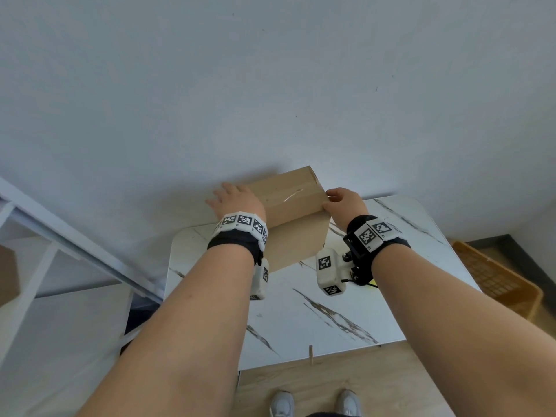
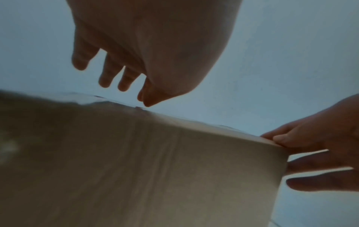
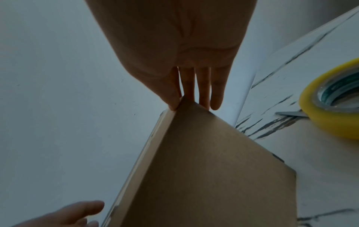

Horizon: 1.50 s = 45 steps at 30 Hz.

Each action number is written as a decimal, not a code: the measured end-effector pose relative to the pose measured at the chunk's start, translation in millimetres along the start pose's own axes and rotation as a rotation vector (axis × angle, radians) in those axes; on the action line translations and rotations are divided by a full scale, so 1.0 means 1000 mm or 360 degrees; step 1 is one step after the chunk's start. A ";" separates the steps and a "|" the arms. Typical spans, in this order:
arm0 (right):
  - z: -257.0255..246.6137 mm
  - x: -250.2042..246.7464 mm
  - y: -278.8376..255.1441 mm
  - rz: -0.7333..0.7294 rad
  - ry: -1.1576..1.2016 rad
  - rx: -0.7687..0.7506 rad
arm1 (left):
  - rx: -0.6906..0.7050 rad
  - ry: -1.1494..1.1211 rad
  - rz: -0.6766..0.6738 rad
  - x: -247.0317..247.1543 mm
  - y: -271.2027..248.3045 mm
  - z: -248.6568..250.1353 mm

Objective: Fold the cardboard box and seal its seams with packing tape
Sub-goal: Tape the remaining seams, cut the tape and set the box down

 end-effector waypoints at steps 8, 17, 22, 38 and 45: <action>0.073 -0.033 -0.004 0.0166 -0.0128 0.0255 | 0.0690 -0.0351 0.0142 0.006 -0.033 0.102; 0.158 -0.005 -0.027 -0.0233 -0.0724 0.0378 | 0.0740 -0.0332 0.0211 0.047 -0.048 0.128; 0.175 0.022 -0.034 -0.0495 -0.1066 0.0339 | 0.0724 -0.0341 0.0259 0.046 -0.047 0.130; 0.165 0.012 -0.033 -0.0412 -0.1053 0.0380 | 0.0773 -0.0383 0.0184 0.036 -0.047 0.130; 0.129 -0.033 -0.032 -0.0068 -0.0163 0.0402 | 0.0883 -0.0604 0.0134 0.000 -0.056 0.152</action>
Point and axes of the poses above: each hand's wrist, its own y-axis towards the middle knuckle, its own x-axis out of the palm, z = x × y, the point moved 9 cm from there along y, towards the middle knuckle, and after that the axes turned 10 degrees about -y, right-handed, at the moved point
